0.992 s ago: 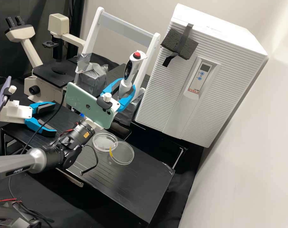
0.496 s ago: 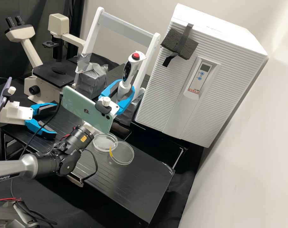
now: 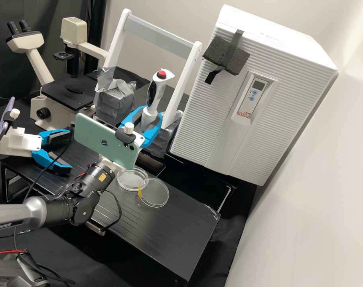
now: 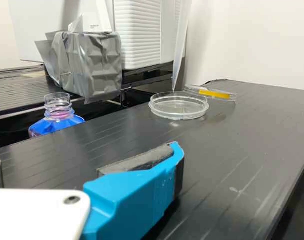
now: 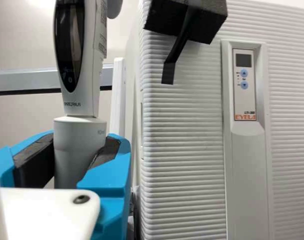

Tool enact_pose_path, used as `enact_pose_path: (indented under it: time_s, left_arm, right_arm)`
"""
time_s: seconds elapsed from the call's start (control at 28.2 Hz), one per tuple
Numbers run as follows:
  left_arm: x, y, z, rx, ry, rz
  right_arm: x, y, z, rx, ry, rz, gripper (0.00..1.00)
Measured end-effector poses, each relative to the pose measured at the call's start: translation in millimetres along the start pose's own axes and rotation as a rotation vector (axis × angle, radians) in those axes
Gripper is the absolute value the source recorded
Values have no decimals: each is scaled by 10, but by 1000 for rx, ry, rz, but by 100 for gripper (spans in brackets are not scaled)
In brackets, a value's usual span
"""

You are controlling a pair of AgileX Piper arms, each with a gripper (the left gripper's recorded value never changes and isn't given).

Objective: Use the pipette

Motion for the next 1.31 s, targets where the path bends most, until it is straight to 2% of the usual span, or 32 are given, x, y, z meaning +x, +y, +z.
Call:
enact_pose_path:
  time_s: [0.46,0.64,0.71,0.78,0.96,1.03,1.13,1.21,1.31]
  left_arm:
    - [1,-2,8,0,-3,-1]
    - [-10,30,-42,0,15,11]
    - [-23,107,-62,2,22,38]
    - [-38,192,-63,-3,23,68]
    - [-66,520,-54,12,17,183]
    - [-84,651,-70,25,22,227]
    - [-100,802,-110,33,37,279]
    - [-108,854,-131,30,50,295]
    - [-117,913,-164,26,75,313]
  right_arm:
    - [8,-11,17,4,-6,-5,0]
    - [14,-36,1,11,3,-17,0]
    - [21,-50,-19,21,12,-22,0]
    - [39,-62,-55,20,29,-28,0]
    - [136,-97,-210,20,72,-30,0]
    - [236,-124,-300,28,96,-33,0]
    - [418,-183,-412,21,114,-50,0]
    - [572,-223,-466,15,108,-69,0]
    - [811,-316,-558,-6,96,-116,0]
